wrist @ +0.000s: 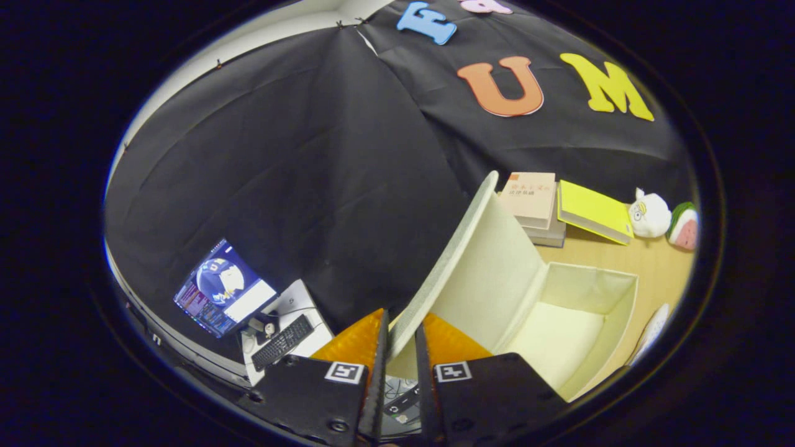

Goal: Open the storage box then place both shoes into the box .Put the left shoe in first, then the right shoe, with the right side of both shoes facing outward in a uniform manner.

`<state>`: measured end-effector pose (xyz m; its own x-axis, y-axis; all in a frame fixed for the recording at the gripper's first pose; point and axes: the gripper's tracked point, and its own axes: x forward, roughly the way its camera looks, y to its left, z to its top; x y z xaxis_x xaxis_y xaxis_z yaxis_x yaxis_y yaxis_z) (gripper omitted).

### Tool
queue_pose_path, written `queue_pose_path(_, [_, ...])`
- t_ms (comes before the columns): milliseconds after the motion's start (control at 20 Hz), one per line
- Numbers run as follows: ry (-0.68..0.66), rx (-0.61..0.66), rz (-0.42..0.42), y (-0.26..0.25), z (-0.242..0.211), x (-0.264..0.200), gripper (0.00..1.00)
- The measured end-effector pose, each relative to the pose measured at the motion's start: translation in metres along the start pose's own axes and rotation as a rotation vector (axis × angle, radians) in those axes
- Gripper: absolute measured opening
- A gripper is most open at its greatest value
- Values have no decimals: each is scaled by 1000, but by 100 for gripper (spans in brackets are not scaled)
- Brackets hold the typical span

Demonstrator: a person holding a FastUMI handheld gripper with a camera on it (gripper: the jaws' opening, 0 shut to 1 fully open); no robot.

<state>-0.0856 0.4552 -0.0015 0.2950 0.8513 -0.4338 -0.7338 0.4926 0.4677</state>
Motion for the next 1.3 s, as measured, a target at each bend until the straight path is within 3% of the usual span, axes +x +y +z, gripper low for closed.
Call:
queue_pose_path(50, [-9,-28,-11,1,0,3,35])
queue_pose_path(200, [-39,-77,-48,2,4,3,70])
queue_pose_path(400, [-84,-82,-120,-10,11,-3,85])
queue_pose_path(600, [-185,-123,-252,-46,28,-32,92])
queue_pose_path(850, [-302,-164,-451,-107,26,-109,94])
queue_pose_path(1300, [-358,-9,-761,-261,-35,-261,95])
